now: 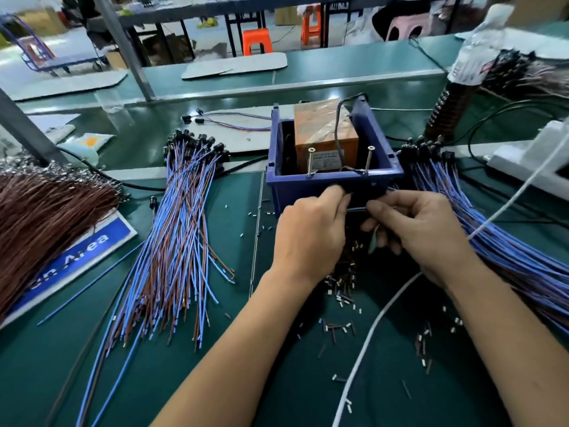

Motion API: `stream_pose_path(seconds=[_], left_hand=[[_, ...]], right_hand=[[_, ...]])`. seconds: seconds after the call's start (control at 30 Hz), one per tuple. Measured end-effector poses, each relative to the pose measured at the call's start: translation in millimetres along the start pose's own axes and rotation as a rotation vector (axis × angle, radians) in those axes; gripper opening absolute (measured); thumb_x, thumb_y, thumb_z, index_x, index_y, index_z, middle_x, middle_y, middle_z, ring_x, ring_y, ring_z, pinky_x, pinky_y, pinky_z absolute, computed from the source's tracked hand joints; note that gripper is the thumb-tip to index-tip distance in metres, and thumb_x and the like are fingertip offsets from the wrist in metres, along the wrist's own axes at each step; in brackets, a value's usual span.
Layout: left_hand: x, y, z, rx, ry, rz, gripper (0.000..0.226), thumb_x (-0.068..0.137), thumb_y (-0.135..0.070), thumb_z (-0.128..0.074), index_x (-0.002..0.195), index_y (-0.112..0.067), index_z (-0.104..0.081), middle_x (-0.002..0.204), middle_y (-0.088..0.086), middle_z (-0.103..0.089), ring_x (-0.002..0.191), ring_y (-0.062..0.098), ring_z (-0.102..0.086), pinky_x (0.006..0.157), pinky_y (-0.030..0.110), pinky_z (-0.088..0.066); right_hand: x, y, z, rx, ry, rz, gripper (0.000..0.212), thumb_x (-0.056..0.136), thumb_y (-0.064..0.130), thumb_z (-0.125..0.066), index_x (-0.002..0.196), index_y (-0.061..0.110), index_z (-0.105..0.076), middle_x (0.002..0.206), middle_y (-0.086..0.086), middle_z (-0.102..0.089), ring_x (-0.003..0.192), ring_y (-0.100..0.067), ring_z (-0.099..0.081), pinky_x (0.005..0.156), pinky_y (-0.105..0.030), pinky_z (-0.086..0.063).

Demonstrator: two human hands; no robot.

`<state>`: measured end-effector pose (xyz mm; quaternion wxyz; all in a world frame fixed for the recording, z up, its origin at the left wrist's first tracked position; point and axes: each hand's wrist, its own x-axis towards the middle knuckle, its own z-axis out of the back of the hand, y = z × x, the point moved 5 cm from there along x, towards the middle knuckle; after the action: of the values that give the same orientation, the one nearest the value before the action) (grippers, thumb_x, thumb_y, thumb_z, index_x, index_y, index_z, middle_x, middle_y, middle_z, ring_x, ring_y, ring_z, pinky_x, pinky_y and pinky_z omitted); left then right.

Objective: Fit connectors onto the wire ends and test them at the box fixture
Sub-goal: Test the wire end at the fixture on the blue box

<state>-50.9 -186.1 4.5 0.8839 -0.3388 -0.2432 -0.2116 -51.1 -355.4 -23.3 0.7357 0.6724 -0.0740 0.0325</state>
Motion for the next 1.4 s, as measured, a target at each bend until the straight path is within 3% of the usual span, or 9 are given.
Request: stream_pose_path(seconds=[0.13, 0.27, 0.6, 0.73, 0.9, 1.07, 1.27, 1.4], left_hand=[[-4, -1, -5, -0.089, 0.062, -0.063, 0.026, 0.105, -0.027, -0.054, 0.085, -0.012, -0.059, 0.068, 0.002, -0.060, 0.064, 0.030, -0.055, 0.059, 0.048, -0.046], [-4, 3, -6, -0.198, 0.065, -0.051, 0.015, 0.102, -0.020, -0.061, 0.089, -0.011, -0.063, 0.072, -0.002, -0.062, 0.067, 0.022, -0.056, 0.061, 0.044, -0.047], [-6, 6, -8, -0.170, -0.012, 0.017, 0.015, 0.102, -0.017, -0.061, 0.090, -0.009, -0.061, 0.073, -0.001, -0.059, 0.068, 0.027, -0.054, 0.062, 0.044, -0.045], [-5, 8, -10, -0.236, -0.008, 0.030, 0.012, 0.099, -0.020, -0.066, 0.090, -0.012, -0.065, 0.075, -0.005, -0.064, 0.070, 0.021, -0.059, 0.064, 0.042, -0.049], [-3, 9, -9, -0.276, -0.038, 0.004, 0.015, 0.096, -0.016, -0.069, 0.083, -0.016, -0.062, 0.068, -0.012, -0.058, 0.063, 0.011, -0.054, 0.059, 0.034, -0.045], [-4, 7, -10, -0.328, -0.032, 0.003, 0.016, 0.097, -0.018, -0.068, 0.082, -0.019, -0.062, 0.063, -0.010, -0.053, 0.057, 0.014, -0.049, 0.053, 0.030, -0.037], [-4, 13, -9, -0.320, -0.051, 0.070, 0.018, 0.095, -0.017, -0.068, 0.078, -0.014, -0.062, 0.061, -0.002, -0.059, 0.057, 0.024, -0.055, 0.055, 0.042, -0.046], [-4, 22, -4, -0.377, -0.096, 0.132, 0.017, 0.094, -0.014, -0.069, 0.078, -0.011, -0.066, 0.062, 0.001, -0.063, 0.057, 0.021, -0.056, 0.057, 0.042, -0.046]], right_hand=[[-2, 0, -3, -0.038, 0.042, 0.010, 0.018, 0.097, 0.011, -0.070, 0.080, 0.007, -0.074, 0.069, -0.013, -0.074, 0.042, -0.016, -0.056, 0.035, -0.021, -0.039], [-2, 0, -3, 0.013, 0.045, 0.008, 0.016, 0.097, 0.013, -0.071, 0.082, 0.013, -0.078, 0.071, -0.013, -0.075, 0.043, -0.016, -0.057, 0.036, -0.021, -0.040], [2, -2, 3, 0.088, -0.058, 0.036, 0.023, 0.100, 0.024, -0.069, 0.079, 0.018, -0.079, 0.073, -0.013, -0.076, 0.043, -0.015, -0.055, 0.035, -0.021, -0.038], [1, -4, 3, 0.069, -0.064, 0.055, 0.022, 0.090, 0.039, -0.071, 0.083, 0.021, -0.080, 0.070, -0.012, -0.075, 0.042, -0.015, -0.054, 0.035, -0.022, -0.039], [0, -2, 4, 0.004, -0.098, 0.133, 0.025, 0.099, 0.031, -0.070, 0.076, 0.023, -0.078, 0.066, -0.008, -0.072, 0.039, -0.015, -0.052, 0.036, -0.021, -0.038], [-1, 0, 5, 0.035, -0.133, 0.165, 0.031, 0.098, 0.041, -0.068, 0.077, 0.019, -0.075, 0.063, -0.006, -0.069, 0.040, -0.014, -0.051, 0.037, -0.021, -0.036], [-1, 1, 12, 0.107, -0.245, 0.143, 0.027, 0.099, 0.035, -0.068, 0.077, 0.020, -0.076, 0.058, -0.004, -0.065, 0.038, -0.013, -0.048, 0.038, -0.017, -0.033], [-2, 0, 16, 0.116, -0.263, 0.102, 0.022, 0.096, 0.034, -0.073, 0.080, 0.020, -0.077, 0.062, -0.004, -0.067, 0.039, -0.013, -0.049, 0.037, -0.019, -0.033]])
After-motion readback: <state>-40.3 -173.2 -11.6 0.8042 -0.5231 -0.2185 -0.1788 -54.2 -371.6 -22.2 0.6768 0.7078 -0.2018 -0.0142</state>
